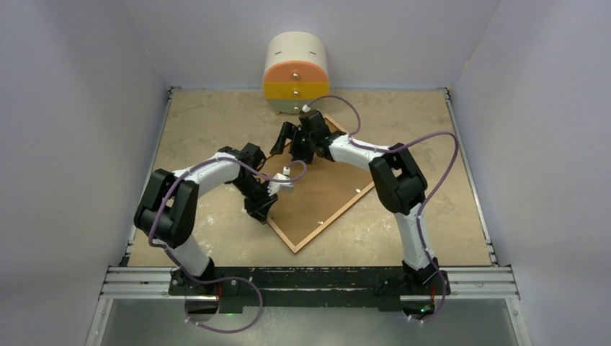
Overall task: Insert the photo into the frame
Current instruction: Adjust the photo frame at the center of the board.
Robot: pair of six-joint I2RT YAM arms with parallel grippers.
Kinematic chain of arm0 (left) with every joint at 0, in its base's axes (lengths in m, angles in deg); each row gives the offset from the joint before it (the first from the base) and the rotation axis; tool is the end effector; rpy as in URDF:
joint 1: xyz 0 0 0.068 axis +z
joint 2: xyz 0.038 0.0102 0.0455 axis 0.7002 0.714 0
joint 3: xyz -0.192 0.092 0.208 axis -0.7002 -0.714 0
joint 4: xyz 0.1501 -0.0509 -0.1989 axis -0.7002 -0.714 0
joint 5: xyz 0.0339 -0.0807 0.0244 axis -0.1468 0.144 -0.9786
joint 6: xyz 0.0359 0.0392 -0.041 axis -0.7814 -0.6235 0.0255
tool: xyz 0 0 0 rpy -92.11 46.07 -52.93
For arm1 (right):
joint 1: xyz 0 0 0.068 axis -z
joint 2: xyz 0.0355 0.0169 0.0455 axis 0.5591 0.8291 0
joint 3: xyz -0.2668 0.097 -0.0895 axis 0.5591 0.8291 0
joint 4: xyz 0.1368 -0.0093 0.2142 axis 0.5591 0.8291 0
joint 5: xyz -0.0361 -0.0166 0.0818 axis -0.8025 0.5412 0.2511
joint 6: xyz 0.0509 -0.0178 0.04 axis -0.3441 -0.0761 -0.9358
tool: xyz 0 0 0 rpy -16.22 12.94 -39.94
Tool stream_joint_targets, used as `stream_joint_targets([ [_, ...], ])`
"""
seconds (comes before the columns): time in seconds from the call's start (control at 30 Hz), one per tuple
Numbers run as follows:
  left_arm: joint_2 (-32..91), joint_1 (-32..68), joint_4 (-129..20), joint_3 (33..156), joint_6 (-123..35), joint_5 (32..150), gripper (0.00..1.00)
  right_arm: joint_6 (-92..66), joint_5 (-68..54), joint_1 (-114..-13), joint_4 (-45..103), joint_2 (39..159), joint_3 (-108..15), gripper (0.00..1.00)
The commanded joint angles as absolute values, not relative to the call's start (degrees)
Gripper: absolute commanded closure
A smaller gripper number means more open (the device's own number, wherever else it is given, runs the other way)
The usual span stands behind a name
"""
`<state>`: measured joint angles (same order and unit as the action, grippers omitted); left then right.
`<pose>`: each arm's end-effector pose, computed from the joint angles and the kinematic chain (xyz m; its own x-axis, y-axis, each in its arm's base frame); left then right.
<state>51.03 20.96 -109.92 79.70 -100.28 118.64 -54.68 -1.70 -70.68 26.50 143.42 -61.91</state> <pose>0.2345 -0.1360 0.1777 -0.4457 0.8147 -0.3709 0.8525 0.2597 -0.4537 0.4127 0.3225 0.1960 -0.8370 0.2886 -0.4648 -0.1613 0.6817 0.7137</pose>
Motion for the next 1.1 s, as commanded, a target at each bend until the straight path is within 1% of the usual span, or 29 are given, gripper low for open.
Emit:
stream_joint_targets([
  [0.0, 44.9, 21.0, -116.8, 87.1, -107.6, 119.9, 0.78, -52.3, -4.3, -68.7, 34.2, 134.3, -61.6, 0.05],
  [0.1, 44.0, 23.6, -127.2, 93.9, -114.0, 121.6, 0.69, -51.4, -8.0, -68.2, 37.4, 128.2, -57.5, 0.05],
  [0.2, 44.9, 28.8, -128.1, 100.1, -116.9, 120.8, 0.67, -52.2, -12.2, -66.9, 39.2, 120.2, -49.8, 0.04],
  [0.3, 49.8, 34.4, -119.7, 104.5, -112.6, 117.5, 0.68, -55.2, -14.0, -63.4, 40.7, 110.2, -40.3, 0.03],
  [0.4, 58.2, 38.9, -111.7, 109.7, -105.5, 115.3, 0.69, -57.7, -13.7, -58.8, 41.2, 100.1, -29.0, 0.01],
  [0.53, 66.6, 41.0, -101.6, 113.3, -96.0, 108.6, 0.71, -57.7, -12.3, -53.5, 44.8, 90.2, -18.2, 0.01],
  [0.6, 68.5, 41.0, -99.0, 113.1, -93.9, 108.0, 0.71, -57.0, -11.4, -51.0, 45.7, 87.5, -14.3, 0.01],
  [0.7, 70.0, 40.8, -96.9, 111.9, -92.6, 107.7, 0.71, -56.9, -8.7, -48.1, 43.0, 85.9, -8.8, 0.01],
  [0.8, 70.4, 40.8, -96.1, 109.4, -92.9, 107.6, 0.72, -57.8, -5.7, -47.4, 37.9, 87.1, -6.5, 0.01],
  [0.93, 69.6, 39.7, -97.7, 104.7, -95.2, 110.1, 0.73, -58.2, -1.3, -47.4, 32.2, 93.5, -7.4, 0.01],
  [1.07, 67.2, 36.2, -100.6, 99.2, -99.0, 111.0, 0.74, -59.0, 2.8, -47.3, 27.2, 101.1, -10.2, 0.01],
])
